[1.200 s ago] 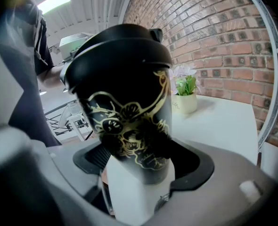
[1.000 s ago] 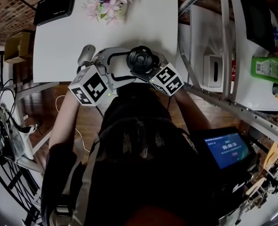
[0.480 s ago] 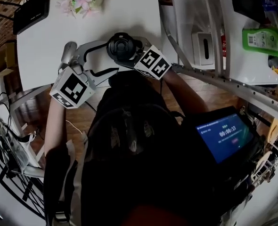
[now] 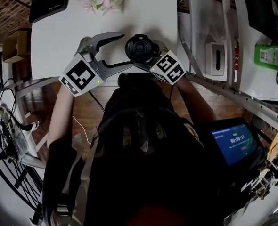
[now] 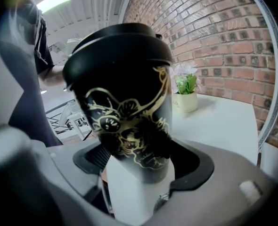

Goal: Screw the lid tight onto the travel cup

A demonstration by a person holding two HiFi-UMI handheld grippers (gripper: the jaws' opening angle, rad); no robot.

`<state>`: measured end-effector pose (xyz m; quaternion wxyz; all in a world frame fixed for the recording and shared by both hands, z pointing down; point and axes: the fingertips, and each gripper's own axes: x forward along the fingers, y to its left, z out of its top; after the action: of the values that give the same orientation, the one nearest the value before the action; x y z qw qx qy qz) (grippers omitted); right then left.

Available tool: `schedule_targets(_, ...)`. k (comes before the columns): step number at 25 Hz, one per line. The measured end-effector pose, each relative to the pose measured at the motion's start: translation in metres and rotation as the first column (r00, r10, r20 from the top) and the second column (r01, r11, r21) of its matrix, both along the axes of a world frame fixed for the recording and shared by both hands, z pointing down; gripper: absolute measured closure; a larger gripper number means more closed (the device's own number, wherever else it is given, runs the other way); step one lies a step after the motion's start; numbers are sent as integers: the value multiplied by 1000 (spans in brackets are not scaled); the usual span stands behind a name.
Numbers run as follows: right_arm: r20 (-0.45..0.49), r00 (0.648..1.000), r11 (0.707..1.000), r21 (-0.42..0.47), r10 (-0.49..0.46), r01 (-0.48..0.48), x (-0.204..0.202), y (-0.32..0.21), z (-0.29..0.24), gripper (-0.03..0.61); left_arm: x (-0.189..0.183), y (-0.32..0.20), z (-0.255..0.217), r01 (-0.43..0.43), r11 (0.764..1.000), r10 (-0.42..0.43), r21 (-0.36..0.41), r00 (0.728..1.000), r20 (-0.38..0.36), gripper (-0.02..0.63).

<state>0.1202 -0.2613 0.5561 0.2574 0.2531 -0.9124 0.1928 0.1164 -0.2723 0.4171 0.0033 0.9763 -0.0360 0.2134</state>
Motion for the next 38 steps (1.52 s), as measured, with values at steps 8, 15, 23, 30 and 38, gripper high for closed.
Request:
schedule_targets(8, -3, 1000, 1000, -2, -3, 3, -3, -1, 1, 186, 8, 11, 21, -110, 993, 107, 32, 991, 86, 259)
schedule_targets(15, 1, 1000, 1000, -3, -1, 1, -3, -1, 2, 186, 10, 12, 26, -47, 997, 41, 66, 996, 78, 272)
schedule_targets(23, 3, 1000, 1000, -9, 0, 0, -3, -1, 3, 186, 11, 12, 28, 83, 995, -87, 62, 994, 69, 273)
schedule_targets(30, 5, 1000, 1000, -14, -3, 3, -3, -1, 4, 186, 11, 13, 29, 156, 987, -158, 40, 986, 60, 273)
schedule_targets(38, 8, 1000, 1000, -17, -3, 3, -4, -1, 5, 186, 4, 9, 21, 188, 982, -188, 7, 982, 28, 261)
